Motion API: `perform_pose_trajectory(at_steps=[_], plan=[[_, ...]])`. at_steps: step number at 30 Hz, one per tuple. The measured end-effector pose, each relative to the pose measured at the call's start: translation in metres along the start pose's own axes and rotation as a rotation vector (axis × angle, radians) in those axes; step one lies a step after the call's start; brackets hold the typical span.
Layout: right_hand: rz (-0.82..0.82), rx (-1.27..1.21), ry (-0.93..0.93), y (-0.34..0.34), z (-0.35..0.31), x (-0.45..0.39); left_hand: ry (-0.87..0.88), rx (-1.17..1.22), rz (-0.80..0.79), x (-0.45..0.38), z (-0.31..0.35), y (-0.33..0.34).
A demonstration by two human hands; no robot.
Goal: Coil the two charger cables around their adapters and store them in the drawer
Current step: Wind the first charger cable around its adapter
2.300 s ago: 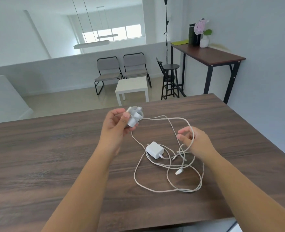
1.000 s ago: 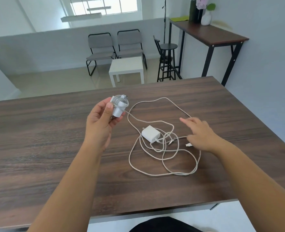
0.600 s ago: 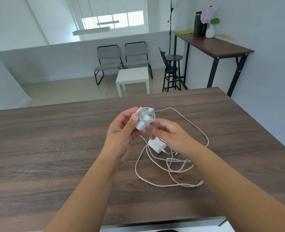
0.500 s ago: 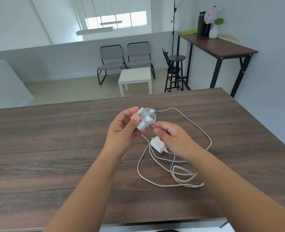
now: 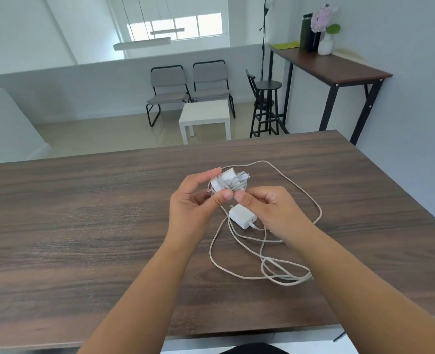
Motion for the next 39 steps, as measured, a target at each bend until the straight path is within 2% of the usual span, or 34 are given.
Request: perform_pose_trajectory(at_steps=[5,9,16,21,24,26,31,34,39], plan=[[0.025,0.000,0.022,-0.002,-0.003,0.005,-0.068,0.183,0.129,0.006,-0.004,0.012],[0.033,0.064,0.003,-0.002,-0.007,0.008,-0.067,0.201,0.116,0.005,-0.005,0.012],[0.054,0.706,-0.232,-0.003,-0.011,0.016,-0.030,0.106,0.090,0.000,0.001,0.003],[-0.089,1.007,-0.219,-0.012,-0.032,0.017,0.036,-0.023,0.041,0.007,0.004,0.006],[-0.212,1.124,-0.218,-0.024,-0.053,0.019,0.156,-0.224,0.006,0.008,0.001,0.002],[-0.245,1.161,-0.265,-0.031,-0.064,0.018,0.176,-0.253,-0.017,0.009,0.000,-0.002],[-0.200,1.001,-0.457,-0.044,-0.072,0.001,0.149,-0.288,-0.194,0.010,0.009,-0.002],[-0.229,0.817,-0.435,-0.046,-0.068,-0.006,0.059,-0.224,-0.276,0.012,0.012,-0.006],[-0.276,0.121,-0.230,-0.040,-0.056,-0.010,-0.131,0.146,-0.281,0.023,0.016,-0.005]])
Point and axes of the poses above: each hand's wrist, its own x-axis away from the middle knuckle, its own y-axis out of the palm, z = x × y, the point moved 1 cm from there along -x, towards the middle knuckle, and after that the axes turned 9 degrees about x, right-handed, at the moved point
